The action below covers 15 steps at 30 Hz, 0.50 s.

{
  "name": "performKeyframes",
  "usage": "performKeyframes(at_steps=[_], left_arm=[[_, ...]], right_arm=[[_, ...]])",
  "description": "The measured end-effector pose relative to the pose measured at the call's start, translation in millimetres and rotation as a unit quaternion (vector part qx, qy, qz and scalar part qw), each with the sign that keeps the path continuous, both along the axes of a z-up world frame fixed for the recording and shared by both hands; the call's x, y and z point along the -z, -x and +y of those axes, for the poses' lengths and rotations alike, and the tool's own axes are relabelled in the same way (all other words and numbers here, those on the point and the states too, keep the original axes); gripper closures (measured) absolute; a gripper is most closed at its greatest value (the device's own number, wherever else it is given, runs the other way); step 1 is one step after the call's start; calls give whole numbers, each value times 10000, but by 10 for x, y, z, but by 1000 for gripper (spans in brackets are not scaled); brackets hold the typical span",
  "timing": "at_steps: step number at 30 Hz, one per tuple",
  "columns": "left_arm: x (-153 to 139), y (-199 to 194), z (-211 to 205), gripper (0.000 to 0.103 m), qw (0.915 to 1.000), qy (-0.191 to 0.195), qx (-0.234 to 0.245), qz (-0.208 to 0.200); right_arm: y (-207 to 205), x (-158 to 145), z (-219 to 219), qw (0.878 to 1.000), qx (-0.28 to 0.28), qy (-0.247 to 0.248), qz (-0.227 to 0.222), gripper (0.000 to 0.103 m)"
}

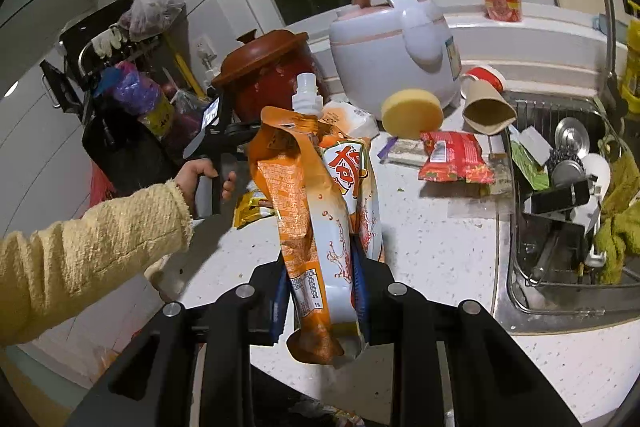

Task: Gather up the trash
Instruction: 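Grasp the orange spout pouch with the right gripper while the left grasps a white paper wrapper, then lower the pouch and white wrapper into the trash bag and release both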

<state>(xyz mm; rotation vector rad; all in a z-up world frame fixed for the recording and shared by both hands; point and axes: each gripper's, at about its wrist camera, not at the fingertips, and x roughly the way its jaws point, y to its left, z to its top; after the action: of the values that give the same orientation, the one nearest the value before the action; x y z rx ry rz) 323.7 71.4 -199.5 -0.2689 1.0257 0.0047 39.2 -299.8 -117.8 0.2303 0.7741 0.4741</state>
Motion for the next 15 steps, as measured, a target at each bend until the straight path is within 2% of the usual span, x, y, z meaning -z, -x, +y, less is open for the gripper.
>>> performKeyframes(at_steps=[4, 9, 12, 15], left_arm=[[-4, 16, 86, 14, 9995, 250, -174, -127], [-44, 270, 256, 19, 9979, 556, -132, -315], [-129, 368, 341, 19, 9946, 925, -142, -448], [-331, 731, 431, 20, 9889, 1317, 11, -692]], right_arm=[[-46, 75, 50, 9999, 2, 54, 90, 76], [-67, 52, 149, 10000, -61, 63, 46, 76], [-93, 15, 238, 9999, -132, 5, 2, 76], [-84, -58, 365, 9996, -248, -61, -86, 76]])
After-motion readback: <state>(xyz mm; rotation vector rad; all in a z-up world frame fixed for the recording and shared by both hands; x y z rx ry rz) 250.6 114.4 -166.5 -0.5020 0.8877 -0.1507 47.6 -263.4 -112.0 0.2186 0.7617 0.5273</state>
